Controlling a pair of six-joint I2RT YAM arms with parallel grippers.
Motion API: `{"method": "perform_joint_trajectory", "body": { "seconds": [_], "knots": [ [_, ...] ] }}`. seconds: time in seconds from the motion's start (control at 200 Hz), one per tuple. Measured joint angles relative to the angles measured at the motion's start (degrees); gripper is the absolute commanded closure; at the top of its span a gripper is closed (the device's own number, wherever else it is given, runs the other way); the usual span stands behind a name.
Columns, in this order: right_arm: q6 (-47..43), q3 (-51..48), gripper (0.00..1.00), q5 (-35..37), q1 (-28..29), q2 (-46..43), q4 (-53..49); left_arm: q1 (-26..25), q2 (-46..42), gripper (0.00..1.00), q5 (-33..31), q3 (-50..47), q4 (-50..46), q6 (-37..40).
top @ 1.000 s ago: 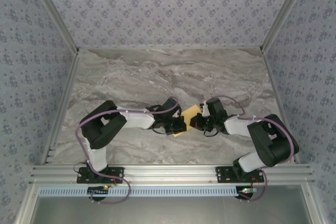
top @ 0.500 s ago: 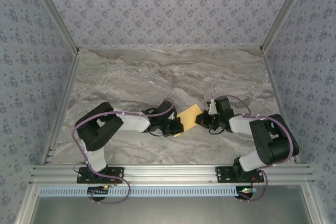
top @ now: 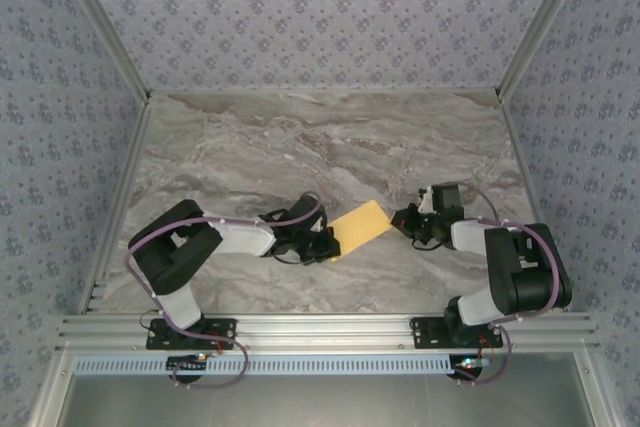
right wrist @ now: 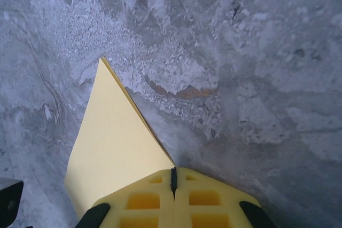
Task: Fold a paper plane with a square sheet of paper (pick it up from the middle)
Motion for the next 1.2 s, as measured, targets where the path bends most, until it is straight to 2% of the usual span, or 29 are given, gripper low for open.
{"method": "perform_joint_trajectory", "body": {
  "seconds": [0.275,0.41,0.51,0.64,0.72,0.745,0.854,0.894,1.064,1.199],
  "knots": [
    [-0.13,1.60,1.00,5.57,-0.46,-2.64,-4.74,0.00,-2.21,1.00,0.98,-0.55,-4.44,0.22],
    [-0.26,2.93,1.00,5.99,0.48,-3.56,-6.10,0.04,-3.26,1.00,1.55,-0.55,-6.95,0.98],
    [-0.24,3.89,1.00,6.21,3.58,-5.05,-7.04,0.70,-5.11,1.00,1.55,-0.39,-9.14,1.97],
    [0.00,5.62,1.00,7.96,11.47,-6.49,-8.26,2.97,-8.50,0.96,0.76,1.29,-12.02,3.54],
    [0.04,7.78,0.94,10.23,16.41,-5.70,-10.23,5.33,-10.73,0.88,-0.59,2.80,-14.45,5.27],
    [0.02,8.72,0.92,11.19,17.90,-5.25,-11.13,6.21,-11.28,0.83,-0.98,3.21,-15.19,5.73],
    [0.22,14.40,0.71,17.35,22.99,-1.55,-15.87,11.10,-13.09,0.64,-3.63,4.96,-19.76,8.98],
    [0.46,17.07,0.66,20.55,24.72,0.50,-17.94,13.03,-13.64,0.57,-4.61,5.38,-21.55,9.97],
    [3.08,25.49,0.55,31.56,28.79,9.64,-23.96,20.92,-16.37,0.34,-9.55,5.99,-28.96,12.87],
    [4.59,29.24,0.52,36.65,30.42,14.23,-27.30,23.80,-19.30,0.19,-13.07,6.01,-33.66,15.85]
  ]
}}
